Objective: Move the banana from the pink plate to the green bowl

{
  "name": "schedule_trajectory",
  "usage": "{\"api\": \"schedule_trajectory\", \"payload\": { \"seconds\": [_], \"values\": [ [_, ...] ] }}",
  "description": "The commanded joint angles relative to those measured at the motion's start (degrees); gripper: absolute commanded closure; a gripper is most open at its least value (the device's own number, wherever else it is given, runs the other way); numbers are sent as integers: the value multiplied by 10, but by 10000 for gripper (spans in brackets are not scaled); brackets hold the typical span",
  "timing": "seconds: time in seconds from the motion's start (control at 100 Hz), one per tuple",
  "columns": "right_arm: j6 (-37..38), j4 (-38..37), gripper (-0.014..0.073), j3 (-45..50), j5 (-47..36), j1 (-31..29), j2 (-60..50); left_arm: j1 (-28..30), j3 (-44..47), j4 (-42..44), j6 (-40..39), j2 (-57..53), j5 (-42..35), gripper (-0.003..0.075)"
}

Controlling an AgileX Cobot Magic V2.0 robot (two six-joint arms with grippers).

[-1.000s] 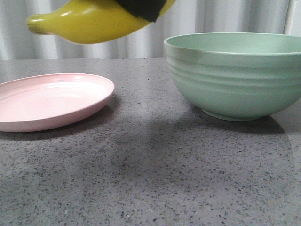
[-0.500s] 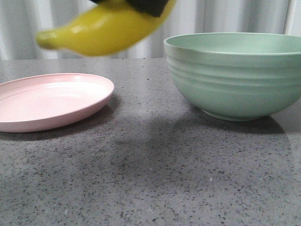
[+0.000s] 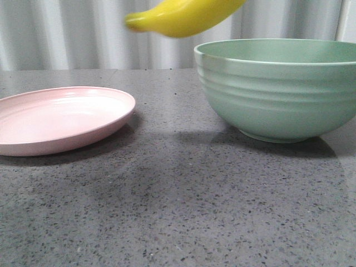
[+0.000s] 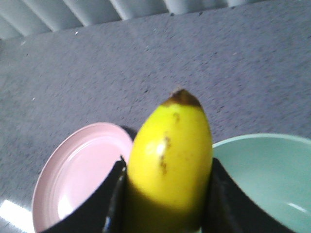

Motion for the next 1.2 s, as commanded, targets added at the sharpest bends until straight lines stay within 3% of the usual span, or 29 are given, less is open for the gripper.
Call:
{"api": "schedule_trajectory", "payload": {
  "seconds": [0.0,0.13,0.29,0.56,0.82,1.0,1.19],
  "values": [
    [-7,-8,673,-24,-35,-43,-21,5,-20,-8,-1,-27,-36,289],
    [-7,-28,673,-24,-34,-82,-19,5,-20,-8,-1,-39,-36,289],
    [-7,-62,666,-24,-30,-88,-9,5,-20,-10,-1,-41,-36,289],
    [-9,-84,355,-22,-8,-88,8,5,-20,-12,-1,-41,-41,289],
    [-9,-96,329,-22,-7,-88,8,5,-20,-24,-3,-41,-41,289],
    [-9,-97,209,-22,-4,-88,8,5,-20,-27,-3,-41,-41,289],
    [-9,-97,205,-22,2,-88,5,5,-20,-27,-14,-43,-44,294]
  ]
}}
